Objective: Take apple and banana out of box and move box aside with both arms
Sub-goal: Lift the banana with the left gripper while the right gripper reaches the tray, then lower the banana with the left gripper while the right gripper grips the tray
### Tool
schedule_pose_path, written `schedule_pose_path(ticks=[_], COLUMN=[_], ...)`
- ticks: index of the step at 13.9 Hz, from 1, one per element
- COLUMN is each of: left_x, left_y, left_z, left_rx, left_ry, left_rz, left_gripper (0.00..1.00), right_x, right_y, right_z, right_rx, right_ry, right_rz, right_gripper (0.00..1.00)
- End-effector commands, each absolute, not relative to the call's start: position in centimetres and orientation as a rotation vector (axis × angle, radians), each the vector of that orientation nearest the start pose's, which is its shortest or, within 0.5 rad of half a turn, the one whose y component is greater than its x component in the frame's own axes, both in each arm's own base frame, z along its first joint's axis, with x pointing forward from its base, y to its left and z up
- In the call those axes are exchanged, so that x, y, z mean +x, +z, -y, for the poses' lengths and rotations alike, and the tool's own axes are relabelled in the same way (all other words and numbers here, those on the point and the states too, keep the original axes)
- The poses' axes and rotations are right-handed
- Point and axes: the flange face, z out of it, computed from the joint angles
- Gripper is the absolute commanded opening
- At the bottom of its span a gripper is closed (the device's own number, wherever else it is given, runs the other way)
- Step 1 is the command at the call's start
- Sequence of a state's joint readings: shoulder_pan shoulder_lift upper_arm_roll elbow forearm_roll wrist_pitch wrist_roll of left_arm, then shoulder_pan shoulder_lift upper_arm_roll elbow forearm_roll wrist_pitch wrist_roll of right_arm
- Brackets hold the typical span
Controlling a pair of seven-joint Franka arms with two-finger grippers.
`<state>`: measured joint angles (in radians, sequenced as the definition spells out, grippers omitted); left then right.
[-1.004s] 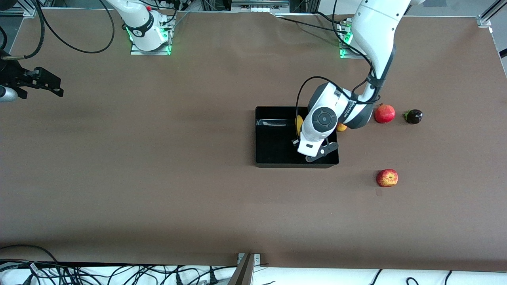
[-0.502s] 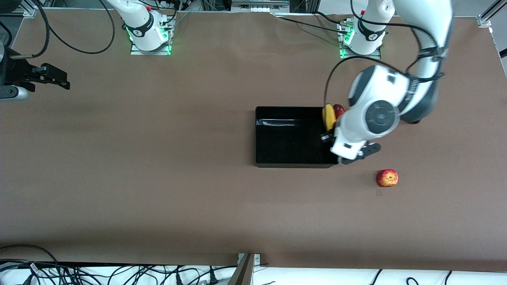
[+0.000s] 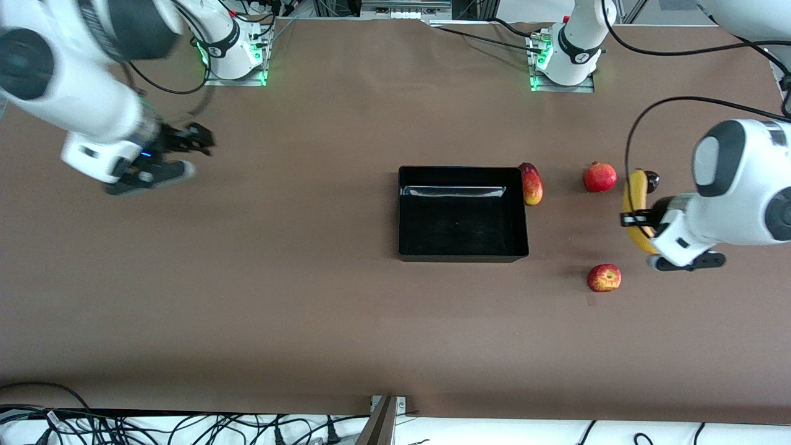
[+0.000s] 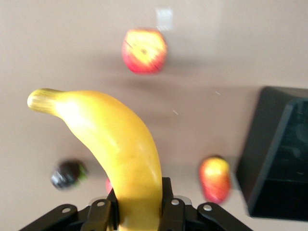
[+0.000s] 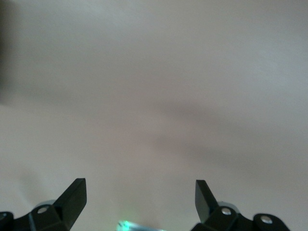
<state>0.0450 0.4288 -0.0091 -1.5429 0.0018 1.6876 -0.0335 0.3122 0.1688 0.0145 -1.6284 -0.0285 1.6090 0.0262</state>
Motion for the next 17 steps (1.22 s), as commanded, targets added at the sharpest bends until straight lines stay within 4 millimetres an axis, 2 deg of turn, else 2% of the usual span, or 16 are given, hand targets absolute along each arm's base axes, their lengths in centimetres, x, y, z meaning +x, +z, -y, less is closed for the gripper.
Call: schedule_pose_path(ticks=[1, 4, 6, 7, 9, 10, 11, 12, 13, 14, 15, 17], left_x=[66.1, 67.7, 68.6, 68.8, 69.2, 69.2, 69.3, 69.3, 69.3, 69.1, 69.1, 69.0], left_y=[35.6, 30.8, 27.4, 25.7, 22.8, 21.0, 19.2, 18.0, 17.4, 16.7, 16.5, 16.6], left_z=[-4.9, -8.0, -9.6, -10.5, -11.4, -11.3, -11.3, -11.9, -12.4, -12.5, -12.6, -12.6], left_rx=[-3.113, -3.117, -3.112, -3.091, -3.079, -3.081, -3.079, -3.074, -3.071, -3.069, -3.063, -3.058], left_ry=[0.357, 0.254, 0.16, 0.138, 0.084, 0.081, 0.06, 0.031, 0.022, 0.027, 0.031, 0.037], left_rz=[-0.005, -0.028, -0.016, -0.041, -0.04, -0.039, -0.042, -0.027, -0.017, -0.018, -0.025, -0.03], left_gripper=[0.0, 0.0, 0.0, 0.0, 0.0, 0.0, 0.0, 0.0, 0.0, 0.0, 0.0, 0.0], right_x=[57.6, 57.1, 56.3, 55.2, 53.8, 52.7, 51.8, 51.4, 51.1, 51.0, 51.0, 49.8], right_y=[46.9, 42.3, 38.4, 36.9, 33.8, 31.7, 29.7, 28.0, 26.9, 26.5, 26.3, 24.3], right_z=[-26.2, -33.7, -38.8, -41.8, -46.1, -48.2, -49.8, -50.5, -50.9, -51.0, -50.9, -51.9], right_rx=[-3.157, -3.081, -3.024, -3.01, -2.981, -2.973, -2.963, -2.956, -2.959, -2.963, -2.966, -2.982], right_ry=[0.25, 0.168, 0.134, 0.094, 0.006, -0.033, -0.055, -0.071, -0.07, -0.066, -0.063, -0.034], right_rz=[0.392, 0.362, 0.216, 0.149, 0.042, 0.054, 0.063, 0.068, 0.08, 0.084, 0.081, 0.108], right_gripper=[1.0, 1.0, 1.0, 1.0, 1.0, 0.93, 0.83, 0.66, 0.44, 0.2, 0.0, 0.0])
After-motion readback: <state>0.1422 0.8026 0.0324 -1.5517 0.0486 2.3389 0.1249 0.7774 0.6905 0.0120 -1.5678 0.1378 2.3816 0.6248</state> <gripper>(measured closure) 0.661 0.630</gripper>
